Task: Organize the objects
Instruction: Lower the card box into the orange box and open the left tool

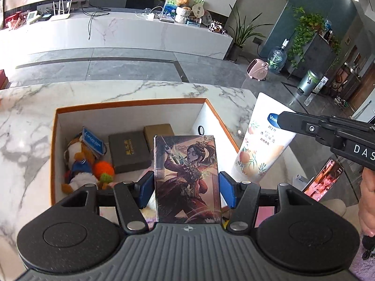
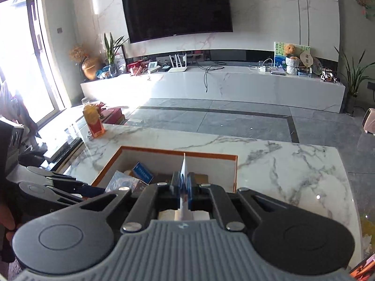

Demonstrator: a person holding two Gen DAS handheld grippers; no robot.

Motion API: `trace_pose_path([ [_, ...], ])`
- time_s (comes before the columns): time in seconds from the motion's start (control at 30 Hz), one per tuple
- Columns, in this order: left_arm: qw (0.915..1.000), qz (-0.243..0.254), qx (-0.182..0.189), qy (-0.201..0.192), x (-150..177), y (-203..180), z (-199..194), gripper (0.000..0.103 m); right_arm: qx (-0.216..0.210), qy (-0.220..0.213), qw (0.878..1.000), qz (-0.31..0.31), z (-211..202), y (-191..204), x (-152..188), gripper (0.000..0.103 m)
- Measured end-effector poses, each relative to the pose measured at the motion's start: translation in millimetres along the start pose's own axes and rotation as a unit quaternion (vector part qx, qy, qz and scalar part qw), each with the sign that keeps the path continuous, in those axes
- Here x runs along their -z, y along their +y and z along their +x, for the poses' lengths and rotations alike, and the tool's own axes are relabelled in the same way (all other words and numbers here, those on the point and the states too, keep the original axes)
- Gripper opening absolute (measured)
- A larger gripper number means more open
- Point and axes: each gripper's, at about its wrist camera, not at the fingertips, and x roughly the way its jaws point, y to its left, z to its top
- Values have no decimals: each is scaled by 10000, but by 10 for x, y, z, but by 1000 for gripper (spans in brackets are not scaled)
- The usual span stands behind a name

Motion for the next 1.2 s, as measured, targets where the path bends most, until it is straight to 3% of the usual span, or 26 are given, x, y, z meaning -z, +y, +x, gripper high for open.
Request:
trace_pose_path([
  [0.37, 9964, -600, 96, 594, -480, -92, 1216, 68, 265, -276, 9979, 532, 418, -600, -343, 5],
  [0.53, 9919, -953, 165, 829, -589, -5, 1588, 68, 422, -399, 9956, 731, 508, -866, -384, 5],
  [0.93, 9856, -1378, -54, 980, -711, 107, 1910, 69, 409, -314, 9963, 681, 709, -1025, -301, 5],
  [1.2, 9840, -1500, 164, 950, -720, 215, 1932, 71, 441, -275, 9969, 586, 717, -996, -246, 5],
])
